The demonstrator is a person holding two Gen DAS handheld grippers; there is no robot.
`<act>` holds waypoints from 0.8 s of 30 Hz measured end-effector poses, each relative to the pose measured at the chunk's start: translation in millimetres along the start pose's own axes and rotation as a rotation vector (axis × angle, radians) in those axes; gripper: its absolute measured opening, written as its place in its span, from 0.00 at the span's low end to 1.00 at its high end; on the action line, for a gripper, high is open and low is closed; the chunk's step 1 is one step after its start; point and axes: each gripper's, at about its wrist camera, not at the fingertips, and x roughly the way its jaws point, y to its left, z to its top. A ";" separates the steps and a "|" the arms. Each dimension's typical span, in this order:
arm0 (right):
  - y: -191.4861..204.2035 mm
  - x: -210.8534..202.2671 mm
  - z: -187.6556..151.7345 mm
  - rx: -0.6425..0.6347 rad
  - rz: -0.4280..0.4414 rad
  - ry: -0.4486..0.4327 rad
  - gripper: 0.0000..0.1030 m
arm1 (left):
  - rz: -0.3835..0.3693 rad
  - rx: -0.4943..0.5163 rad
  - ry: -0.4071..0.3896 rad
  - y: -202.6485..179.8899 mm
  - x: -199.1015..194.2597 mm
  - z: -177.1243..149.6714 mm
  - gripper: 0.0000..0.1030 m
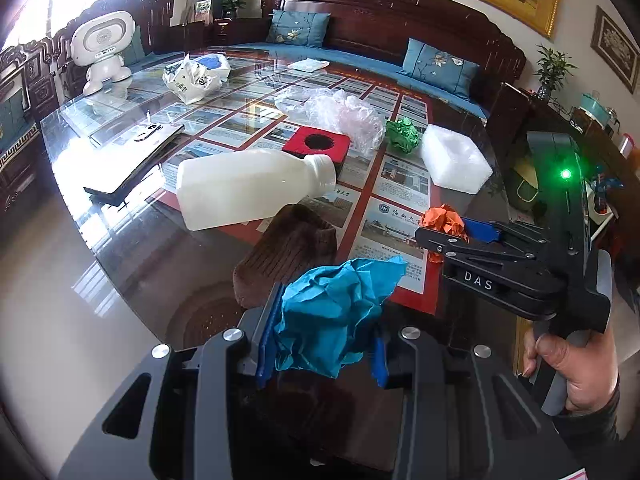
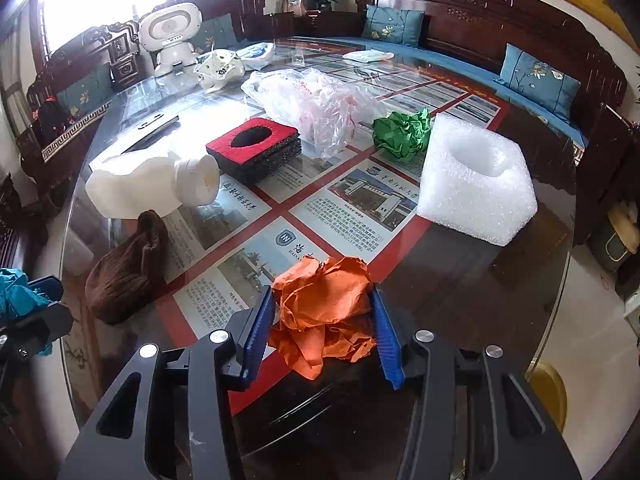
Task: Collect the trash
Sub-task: 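Carry both crumpled papers over the yellow bucket and open both grippers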
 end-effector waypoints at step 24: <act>-105.0 -106.4 -55.4 0.130 -0.117 -0.126 0.45 | -0.159 0.241 0.057 -156.0 47.4 21.0 0.36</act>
